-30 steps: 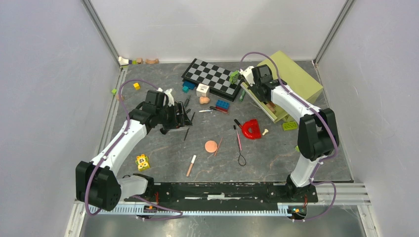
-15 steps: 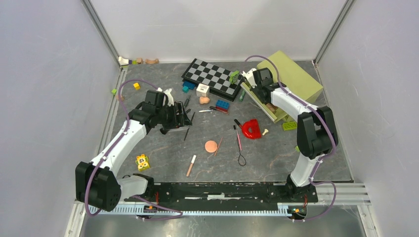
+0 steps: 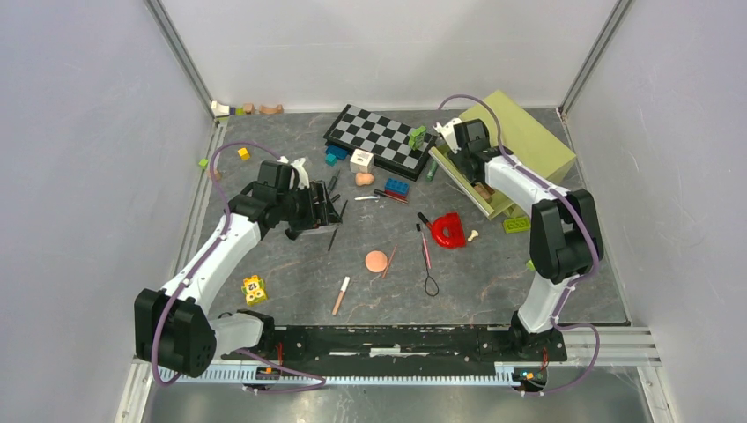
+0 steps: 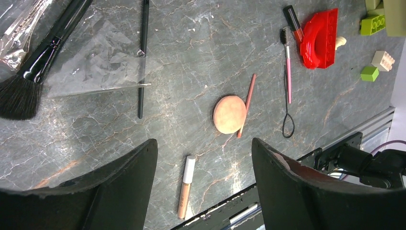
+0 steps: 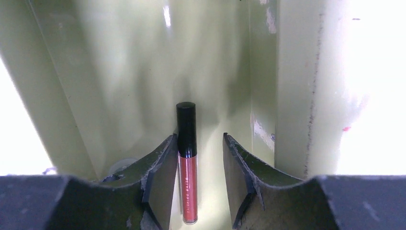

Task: Organize the makeup
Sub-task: Place the makeup in the drawer, then pick up the makeup from the center of the board.

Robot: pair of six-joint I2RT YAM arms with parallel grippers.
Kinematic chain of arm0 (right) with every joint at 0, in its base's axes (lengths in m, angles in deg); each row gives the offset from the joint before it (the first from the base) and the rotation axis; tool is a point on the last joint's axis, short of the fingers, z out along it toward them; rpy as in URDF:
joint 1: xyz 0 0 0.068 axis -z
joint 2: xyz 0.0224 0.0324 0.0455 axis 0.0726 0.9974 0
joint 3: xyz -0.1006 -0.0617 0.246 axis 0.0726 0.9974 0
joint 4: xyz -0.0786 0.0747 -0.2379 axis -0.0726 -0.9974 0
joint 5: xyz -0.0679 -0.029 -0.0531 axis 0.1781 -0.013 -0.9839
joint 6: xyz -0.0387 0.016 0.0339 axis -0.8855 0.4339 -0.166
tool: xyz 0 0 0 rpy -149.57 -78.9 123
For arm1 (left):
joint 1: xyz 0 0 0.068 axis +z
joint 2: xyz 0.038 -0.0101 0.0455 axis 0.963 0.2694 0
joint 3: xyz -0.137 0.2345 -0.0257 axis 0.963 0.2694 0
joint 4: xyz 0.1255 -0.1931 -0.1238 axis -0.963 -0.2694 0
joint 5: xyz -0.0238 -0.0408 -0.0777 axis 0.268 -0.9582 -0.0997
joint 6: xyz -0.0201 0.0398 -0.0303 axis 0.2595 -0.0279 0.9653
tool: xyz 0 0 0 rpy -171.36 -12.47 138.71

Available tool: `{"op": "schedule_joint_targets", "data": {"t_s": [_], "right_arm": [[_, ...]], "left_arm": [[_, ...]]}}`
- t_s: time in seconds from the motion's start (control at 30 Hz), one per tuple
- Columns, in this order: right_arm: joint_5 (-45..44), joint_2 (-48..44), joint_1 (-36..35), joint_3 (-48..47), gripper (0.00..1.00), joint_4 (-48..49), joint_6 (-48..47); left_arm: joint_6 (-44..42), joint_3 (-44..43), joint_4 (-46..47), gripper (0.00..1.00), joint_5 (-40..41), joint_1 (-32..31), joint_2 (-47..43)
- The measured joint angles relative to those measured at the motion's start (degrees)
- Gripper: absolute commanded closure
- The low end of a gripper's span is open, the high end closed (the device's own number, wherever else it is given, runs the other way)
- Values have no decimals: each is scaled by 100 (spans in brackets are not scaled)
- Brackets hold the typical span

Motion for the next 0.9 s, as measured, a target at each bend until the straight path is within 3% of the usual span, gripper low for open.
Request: {"op": "schedule_joint_targets", "data": {"t_s": [0.43, 0.9], "right_arm": [[315, -291, -197, -516, 50, -533, 520], [-232, -372, -1663, -1786, 55, -713, 1633]], "left_arm": [[0, 0, 0, 20, -2, 74, -74], [0, 0, 0, 20, -2, 74, -210]]}}
